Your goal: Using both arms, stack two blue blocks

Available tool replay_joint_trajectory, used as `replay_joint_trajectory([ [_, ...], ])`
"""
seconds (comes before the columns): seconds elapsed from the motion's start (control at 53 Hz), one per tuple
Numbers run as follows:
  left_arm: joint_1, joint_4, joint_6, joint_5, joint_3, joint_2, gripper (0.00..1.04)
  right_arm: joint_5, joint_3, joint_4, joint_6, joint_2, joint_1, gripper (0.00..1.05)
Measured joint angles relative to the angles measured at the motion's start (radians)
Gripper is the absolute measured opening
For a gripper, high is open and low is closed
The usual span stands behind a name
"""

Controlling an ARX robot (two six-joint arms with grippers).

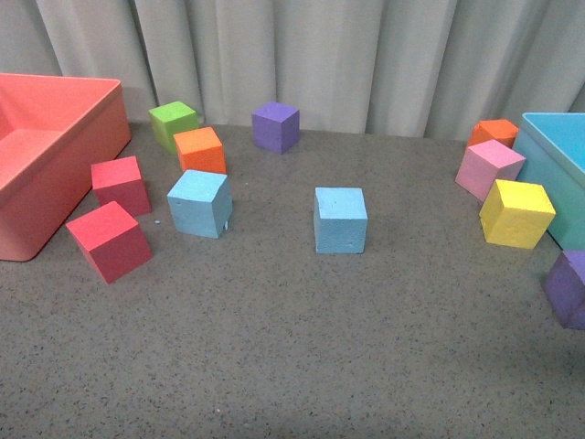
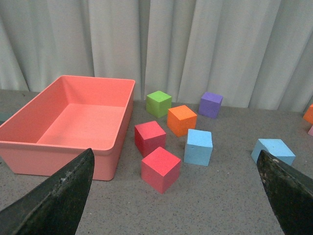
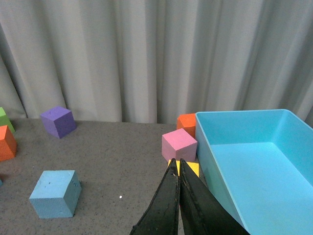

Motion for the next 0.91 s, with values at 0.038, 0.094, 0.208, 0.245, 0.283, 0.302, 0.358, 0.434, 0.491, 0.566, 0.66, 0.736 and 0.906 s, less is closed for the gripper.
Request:
replay_joint_trajectory([
  [0.038, 0.0, 0.0, 0.0, 0.0, 0.0, 0.0, 0.98, -0.007, -0.017, -0.016, 0.0, -0.033, -0.006, 0.01],
  [0.094, 0.0, 0.0, 0.0, 0.0, 0.0, 0.0, 0.98, -0.013, -0.036, -0.037, 0.0, -0.073, -0.013, 0.01],
  [0.208, 0.0, 0.0, 0.0, 0.0, 0.0, 0.0, 0.98, -0.085, -0.082, -0.109, 0.0, -0.188, -0.073, 0.01],
  [0.245, 0.0, 0.0, 0.0, 0.0, 0.0, 0.0, 0.98, -0.085, -0.094, -0.137, 0.0, -0.229, -0.089, 0.01],
  [0.283, 0.0, 0.0, 0.0, 0.0, 0.0, 0.0, 0.98, -0.086, -0.105, -0.167, 0.0, -0.272, -0.094, 0.01],
  [0.302, 0.0, 0.0, 0.0, 0.0, 0.0, 0.0, 0.98, -0.087, -0.109, -0.179, 0.0, -0.288, -0.094, 0.01],
  [0.358, 0.0, 0.0, 0.0, 0.0, 0.0, 0.0, 0.98, -0.09, -0.119, -0.21, 0.0, -0.33, -0.095, 0.01],
  [0.434, 0.0, 0.0, 0.0, 0.0, 0.0, 0.0, 0.98, -0.092, -0.133, -0.261, 0.0, -0.394, -0.095, 0.01],
  [0.491, 0.0, 0.0, 0.0, 0.0, 0.0, 0.0, 0.98, -0.092, -0.14, -0.294, 0.0, -0.435, -0.095, 0.01],
  [0.566, 0.0, 0.0, 0.0, 0.0, 0.0, 0.0, 0.98, -0.092, -0.149, -0.341, 0.0, -0.491, -0.095, 0.01],
  [0.66, 0.0, 0.0, 0.0, 0.0, 0.0, 0.0, 0.98, -0.093, -0.156, -0.395, 0.0, -0.554, -0.095, 0.01],
  [0.736, 0.0, 0.0, 0.0, 0.0, 0.0, 0.0, 0.98, -0.093, -0.161, -0.44, 0.0, -0.606, -0.095, 0.01],
  [0.906, 0.0, 0.0, 0.0, 0.0, 0.0, 0.0, 0.98, -0.093, -0.167, -0.553, 0.0, -0.731, -0.095, 0.01],
])
